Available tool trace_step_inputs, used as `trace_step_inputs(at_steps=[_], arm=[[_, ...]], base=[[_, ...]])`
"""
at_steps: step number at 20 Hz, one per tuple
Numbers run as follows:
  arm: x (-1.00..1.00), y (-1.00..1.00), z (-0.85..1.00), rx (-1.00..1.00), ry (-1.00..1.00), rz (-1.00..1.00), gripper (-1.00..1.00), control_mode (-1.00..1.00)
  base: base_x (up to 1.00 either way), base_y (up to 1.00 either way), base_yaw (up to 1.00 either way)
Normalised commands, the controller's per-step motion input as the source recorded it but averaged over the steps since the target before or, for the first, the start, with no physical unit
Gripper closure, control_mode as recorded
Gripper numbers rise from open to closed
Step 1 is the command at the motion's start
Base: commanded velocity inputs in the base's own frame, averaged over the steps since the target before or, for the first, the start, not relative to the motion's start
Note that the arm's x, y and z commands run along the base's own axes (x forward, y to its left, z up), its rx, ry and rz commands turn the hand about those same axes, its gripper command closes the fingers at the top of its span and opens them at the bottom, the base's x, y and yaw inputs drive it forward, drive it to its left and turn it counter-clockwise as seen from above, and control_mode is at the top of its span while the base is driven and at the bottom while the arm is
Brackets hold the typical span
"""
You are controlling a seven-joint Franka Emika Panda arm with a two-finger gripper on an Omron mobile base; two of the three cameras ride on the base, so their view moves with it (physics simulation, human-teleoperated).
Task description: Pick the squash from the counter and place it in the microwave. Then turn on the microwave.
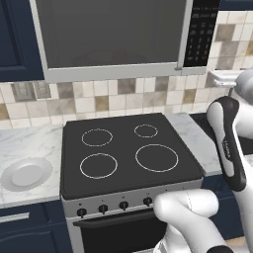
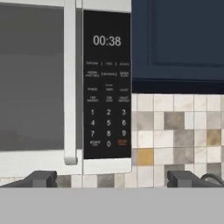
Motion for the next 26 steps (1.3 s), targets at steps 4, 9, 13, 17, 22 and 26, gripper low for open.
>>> trace_step_inputs(at_steps=[4,9,13,17,22,26], arm=[[0.00,0.00,-0.11,0.00,0.13,0.08,-1.00,-1.00],[0.02,0.00,-0.08,0.00,0.07,0.10,-1.00,-1.00],[0.04,-0.04,0.00,0.00,0.00,0.01,-1.00,-1.00],[0.09,-0.08,0.00,0.00,0.00,0.00,-1.00,-1.00],[0.20,-0.01,0.00,0.00,0.00,-0.01,-1.00,-1.00],[0.15,-0.02,0.00,0.00,0.00,-0.05,-1.00,-1.00]], base=[[0.00,0.00,0.00],[0.00,0.00,0.00],[0.00,0.00,0.00],[0.00,0.00,0.00],[0.00,0.00,0.00],[0.00,0.00,0.00]])
